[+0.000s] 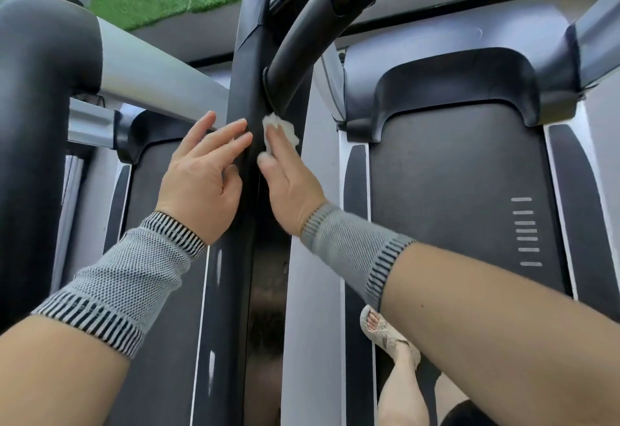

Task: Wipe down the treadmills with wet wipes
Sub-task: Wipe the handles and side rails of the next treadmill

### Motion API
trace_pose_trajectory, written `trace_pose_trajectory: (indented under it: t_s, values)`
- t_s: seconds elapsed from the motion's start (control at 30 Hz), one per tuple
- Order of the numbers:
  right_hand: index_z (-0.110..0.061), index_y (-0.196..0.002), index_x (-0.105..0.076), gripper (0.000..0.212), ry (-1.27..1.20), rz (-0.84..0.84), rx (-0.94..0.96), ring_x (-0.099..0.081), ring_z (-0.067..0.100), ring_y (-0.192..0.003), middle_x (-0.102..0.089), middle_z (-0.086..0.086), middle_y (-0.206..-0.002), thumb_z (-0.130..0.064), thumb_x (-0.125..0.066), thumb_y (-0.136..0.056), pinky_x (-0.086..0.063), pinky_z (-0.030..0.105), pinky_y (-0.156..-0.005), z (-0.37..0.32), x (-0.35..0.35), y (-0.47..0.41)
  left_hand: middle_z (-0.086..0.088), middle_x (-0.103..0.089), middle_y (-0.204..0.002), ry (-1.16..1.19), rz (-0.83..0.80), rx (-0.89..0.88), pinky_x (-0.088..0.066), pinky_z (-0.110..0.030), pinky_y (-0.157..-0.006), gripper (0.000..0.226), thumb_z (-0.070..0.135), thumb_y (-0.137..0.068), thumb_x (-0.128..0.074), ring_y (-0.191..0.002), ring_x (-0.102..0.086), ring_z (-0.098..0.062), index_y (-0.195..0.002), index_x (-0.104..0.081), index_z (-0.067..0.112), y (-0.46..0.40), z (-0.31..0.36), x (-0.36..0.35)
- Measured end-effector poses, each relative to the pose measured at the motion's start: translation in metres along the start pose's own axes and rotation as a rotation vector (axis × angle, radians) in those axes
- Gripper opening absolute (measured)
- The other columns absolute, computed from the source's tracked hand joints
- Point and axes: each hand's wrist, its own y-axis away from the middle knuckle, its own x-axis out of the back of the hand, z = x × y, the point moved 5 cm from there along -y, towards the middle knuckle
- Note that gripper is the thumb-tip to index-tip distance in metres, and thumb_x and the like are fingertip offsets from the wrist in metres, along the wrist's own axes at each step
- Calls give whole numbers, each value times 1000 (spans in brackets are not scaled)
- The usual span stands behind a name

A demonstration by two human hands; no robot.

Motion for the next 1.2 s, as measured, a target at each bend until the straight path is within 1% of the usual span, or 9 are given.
trace_pose_trajectory:
  t_s: [0.13, 0.23, 0.37, 0.57, 0.7, 0.83, 1.0, 1.07, 1.2]
  values:
    - [-28, -152, -12, 52, 3, -30, -32, -11, 6, -144, -11, -10, -159, -30, -30, -103, -9, 24, -116, 3, -1, 10, 3, -35, -152, 13, -46, 71, -17, -27, -115, 50, 0, -91, -49, -144, -24, -18, -139, -48, 12, -19, 1, 0]
    - [-24, -152, -13, 53, -8, -36, -8, -9, 4, -144, -11, -9, -159, -28, -32, -103, -7, 19, -114, 4, -5, 18, 4, -38, -150, 18, -50, 88, -16, -21, -113, 51, -1, -91, -50, -142, -27, -17, -139, -48, 12, -27, 1, -2]
    - [-23, -151, -18, 51, -23, 23, 16, -10, 3, -144, -14, -8, -159, -28, -31, -102, -6, 23, -118, -7, 3, -7, 13, -41, -142, 87, -35, 104, -25, -23, -113, 50, -2, -90, -50, -135, -39, -13, -138, -51, 13, -27, -1, -3]
    - [-32, -152, -13, 52, -3, -14, -105, -20, 12, -143, -15, -9, -158, -36, -29, -103, -12, 18, -106, 23, 6, -6, 19, -42, -136, 102, 5, 119, -34, -25, -110, 46, 0, -90, -50, -129, -46, -10, -134, -56, 15, -28, 1, -1]
    - [-28, -152, -15, 51, -7, -27, -25, -18, 9, -143, -14, -8, -158, -32, -30, -103, -11, 18, -109, 18, 8, -6, 14, -51, -130, 75, 93, 97, -36, -29, -110, 39, 5, -89, -52, -126, -50, -14, -126, -63, 12, -29, 2, -1]
    - [-29, -151, -18, 49, -20, 25, -103, -24, 15, -142, -21, -7, -157, -35, -25, -103, -14, 19, -105, 35, 23, -31, 2, -61, -127, 52, 146, 92, -40, -37, -107, 34, 9, -89, -53, -122, -53, -16, -120, -66, 12, -40, 6, 4]
    - [-24, -150, -25, 47, -28, 97, -18, -26, 14, -141, -27, -5, -155, -29, -25, -103, -16, 25, -114, 41, 41, -70, 9, -56, -135, 42, 138, 146, -36, -24, -107, 38, 6, -91, -52, -120, -54, -12, -126, -63, 16, -49, 11, -2]
    - [-27, -150, -25, 47, 3, 86, 38, -29, 15, -140, -27, -4, -155, -27, -24, -103, -18, 23, -112, 43, 43, -78, 11, -55, -135, 56, 150, 158, -35, -22, -107, 38, 7, -92, -52, -120, -54, -10, -126, -63, 19, -47, 9, -4]
    - [-39, -145, -31, 48, 3, 115, 13, -46, 24, -126, -49, 4, -139, -36, -25, -97, -32, 36, -109, 41, 55, -107, 14, -53, -136, 44, 137, 176, -26, -7, -101, 39, 8, -93, -51, -122, -48, -2, -128, -61, 22, -47, 6, -3]
